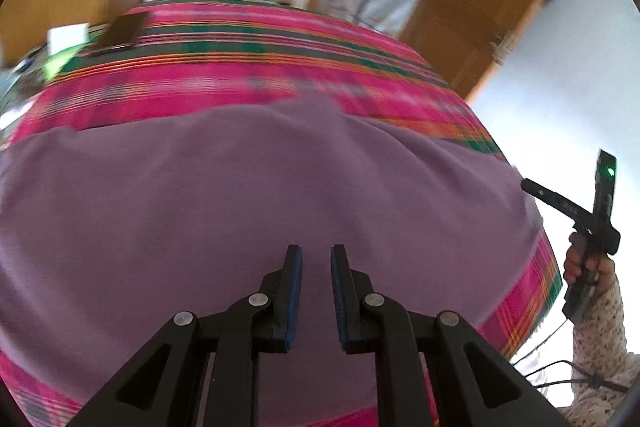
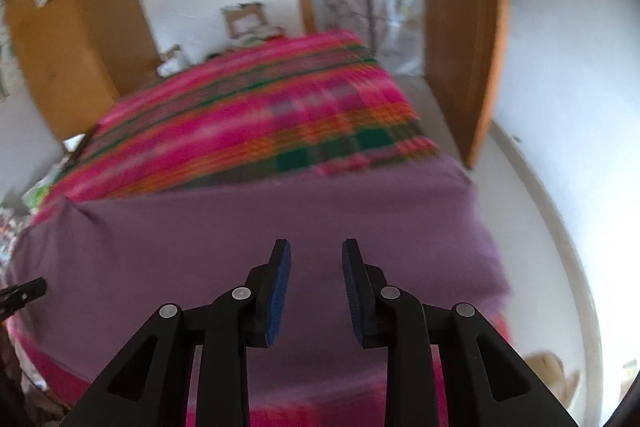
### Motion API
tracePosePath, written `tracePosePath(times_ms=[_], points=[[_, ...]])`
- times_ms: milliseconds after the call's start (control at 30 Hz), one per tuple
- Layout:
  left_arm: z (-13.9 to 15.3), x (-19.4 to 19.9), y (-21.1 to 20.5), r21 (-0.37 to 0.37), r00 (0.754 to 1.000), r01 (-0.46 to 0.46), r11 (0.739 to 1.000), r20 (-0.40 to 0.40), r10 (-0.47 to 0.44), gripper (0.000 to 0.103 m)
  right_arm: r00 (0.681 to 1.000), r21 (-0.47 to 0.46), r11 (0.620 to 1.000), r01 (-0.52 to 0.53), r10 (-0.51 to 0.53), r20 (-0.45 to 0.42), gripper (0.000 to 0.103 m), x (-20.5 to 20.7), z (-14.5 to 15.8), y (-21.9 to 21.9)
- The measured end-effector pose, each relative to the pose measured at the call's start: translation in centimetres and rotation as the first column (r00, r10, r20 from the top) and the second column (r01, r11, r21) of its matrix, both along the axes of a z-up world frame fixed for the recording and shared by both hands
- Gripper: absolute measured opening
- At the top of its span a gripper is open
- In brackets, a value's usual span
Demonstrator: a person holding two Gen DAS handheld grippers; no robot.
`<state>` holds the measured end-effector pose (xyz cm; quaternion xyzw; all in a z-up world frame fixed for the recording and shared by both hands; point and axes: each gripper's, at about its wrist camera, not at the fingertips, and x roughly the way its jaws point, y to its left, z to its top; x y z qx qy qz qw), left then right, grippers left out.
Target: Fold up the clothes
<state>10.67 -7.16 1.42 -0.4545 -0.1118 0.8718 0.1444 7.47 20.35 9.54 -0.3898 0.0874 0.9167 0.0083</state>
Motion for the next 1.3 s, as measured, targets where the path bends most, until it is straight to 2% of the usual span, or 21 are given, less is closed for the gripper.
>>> tracePosePath(times_ms=[100,233,400,600,733,833,1067,1200,1300], points=[[0.4,-0.2,-2.9,0.017,0.996,-0.085,0.996,0.001,0.085,0.015,0.991,-0.004,0.992,-0.13,0.129,-0.034,0.028,-2.0,0.9,-3.5],[0.1,-0.8,-6.2,0.036,0.984,-0.176,0.984,0.024,0.175,0.015,0.946,-0.053,0.944,-0.325,0.322,-0.044,0.028,-5.4,1.1,-8.9],[-0.3,-1.5,-9.2,0.051,0.966,-0.253,0.966,0.058,0.25,0.015,0.862,-0.125,0.854,-0.506,0.507,-0.025,0.028,-9.1,1.0,-14.5],[-0.5,-2.4,-10.9,0.046,0.958,-0.282,0.958,0.07,0.278,0.015,0.749,-0.171,0.744,-0.646,0.661,0.041,0.028,-13.4,0.0,-19.7],[-0.3,-3.0,-11.4,0.042,0.956,-0.287,0.957,0.076,0.284,0.015,0.675,-0.202,0.679,-0.706,0.731,0.099,0.028,-14.9,-1.4,-21.9],[-0.2,-3.5,-11.8,0.039,0.954,-0.291,0.956,0.08,0.288,0.015,0.629,-0.236,0.629,-0.74,0.772,0.086,0.031,-14.8,-1.9,-22.4],[0.2,-4.5,-12.6,0.033,0.952,-0.299,0.954,0.087,0.295,0.015,0.571,-0.253,0.577,-0.777,0.815,0.105,0.031,-14.0,-1.5,-22.8],[2.1,-5.8,-11.2,0.05,0.975,-0.221,0.974,0.047,0.219,0.015,0.513,-0.252,0.516,-0.819,0.855,0.083,0.03,-12.7,-0.4,-23.2],[3.3,-7.5,-9.5,0.074,0.991,-0.135,0.988,0.034,0.133,0.015,0.501,-0.262,0.499,-0.826,0.863,0.061,0.028,-12.3,0.0,-23.3]])
